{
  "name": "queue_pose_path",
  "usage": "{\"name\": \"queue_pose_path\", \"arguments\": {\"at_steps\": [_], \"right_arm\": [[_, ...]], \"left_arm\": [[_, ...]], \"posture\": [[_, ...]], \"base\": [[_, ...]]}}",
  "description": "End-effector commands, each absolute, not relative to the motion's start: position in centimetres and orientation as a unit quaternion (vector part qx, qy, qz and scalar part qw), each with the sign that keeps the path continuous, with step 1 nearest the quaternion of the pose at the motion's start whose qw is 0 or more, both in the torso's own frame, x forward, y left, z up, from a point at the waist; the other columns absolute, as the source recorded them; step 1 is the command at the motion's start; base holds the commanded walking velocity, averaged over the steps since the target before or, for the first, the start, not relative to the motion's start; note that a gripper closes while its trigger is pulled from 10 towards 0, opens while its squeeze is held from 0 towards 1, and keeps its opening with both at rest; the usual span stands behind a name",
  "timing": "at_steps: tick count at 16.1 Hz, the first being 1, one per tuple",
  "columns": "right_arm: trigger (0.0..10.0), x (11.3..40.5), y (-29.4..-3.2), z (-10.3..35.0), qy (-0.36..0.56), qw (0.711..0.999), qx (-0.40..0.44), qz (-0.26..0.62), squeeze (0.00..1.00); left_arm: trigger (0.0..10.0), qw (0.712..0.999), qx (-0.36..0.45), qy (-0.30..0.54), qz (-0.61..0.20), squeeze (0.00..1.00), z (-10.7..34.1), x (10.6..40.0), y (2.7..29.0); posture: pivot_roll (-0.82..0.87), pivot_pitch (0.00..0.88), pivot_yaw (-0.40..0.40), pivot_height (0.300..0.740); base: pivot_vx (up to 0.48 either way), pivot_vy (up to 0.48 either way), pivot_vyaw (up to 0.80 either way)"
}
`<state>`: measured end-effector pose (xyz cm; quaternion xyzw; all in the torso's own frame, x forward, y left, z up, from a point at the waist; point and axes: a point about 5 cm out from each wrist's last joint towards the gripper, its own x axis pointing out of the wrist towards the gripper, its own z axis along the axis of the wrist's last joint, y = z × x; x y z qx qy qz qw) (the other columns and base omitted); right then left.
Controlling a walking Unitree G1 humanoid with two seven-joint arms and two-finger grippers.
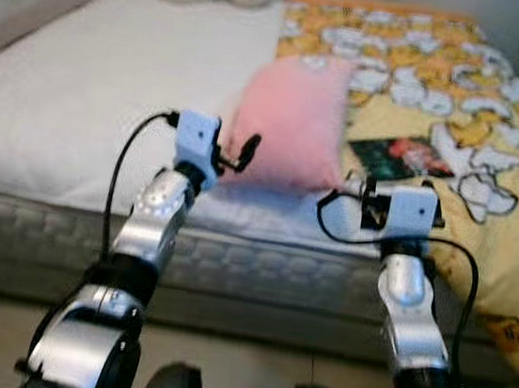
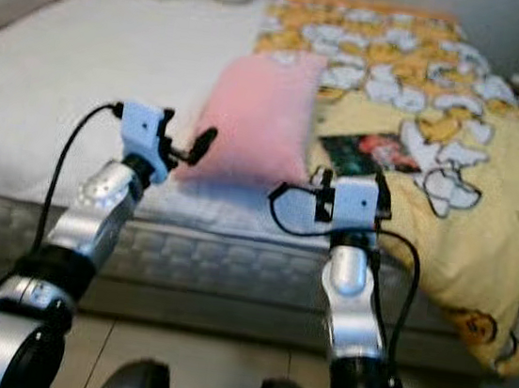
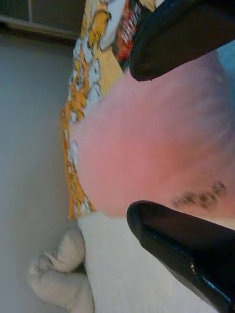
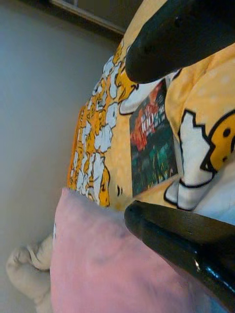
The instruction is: Clean up the room
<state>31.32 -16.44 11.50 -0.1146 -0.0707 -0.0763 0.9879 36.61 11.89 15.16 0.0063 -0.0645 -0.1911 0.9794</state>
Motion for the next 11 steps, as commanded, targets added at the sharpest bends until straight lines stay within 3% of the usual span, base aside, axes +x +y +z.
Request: {"name": "queue_pose_path", "arguments": {"at_steps": [1, 5, 10, 11], "right_arm": [[10.0, 31.7, -16.6, 12.7, -0.094, 0.988, -0.101, -0.074, 0.0], [10.0, 31.9, -17.2, 12.2, -0.064, 0.995, -0.046, -0.059, 0.0], [10.0, 31.9, -17.0, 12.4, -0.064, 0.996, -0.045, -0.036, 0.0], [10.0, 32.0, -16.9, 13.1, -0.076, 0.995, -0.055, -0.029, 0.0]], "left_arm": [[10.0, 0.978, 0.004, -0.079, -0.194, 0.0, 16.1, 36.9, 11.4], [10.0, 0.981, -0.024, -0.054, -0.185, 0.0, 15.2, 36.8, 11.1], [10.0, 0.979, -0.028, -0.058, -0.191, 0.0, 15.5, 36.7, 10.6], [10.0, 0.978, -0.009, -0.061, -0.201, 0.0, 15.6, 36.7, 10.3]], "posture": [[-0.07, 0.0, 0.041, 0.678], [-0.07, 0.0, 0.038, 0.678], [-0.06, 0.0, 0.032, 0.678], [-0.06, 0.0, 0.032, 0.678]], "base": [[0.386, 0.285, 0.0], [0.296, 0.378, 0.0], [0.291, 0.38, 0.0], [0.48, 0.0, 0.0]]}}
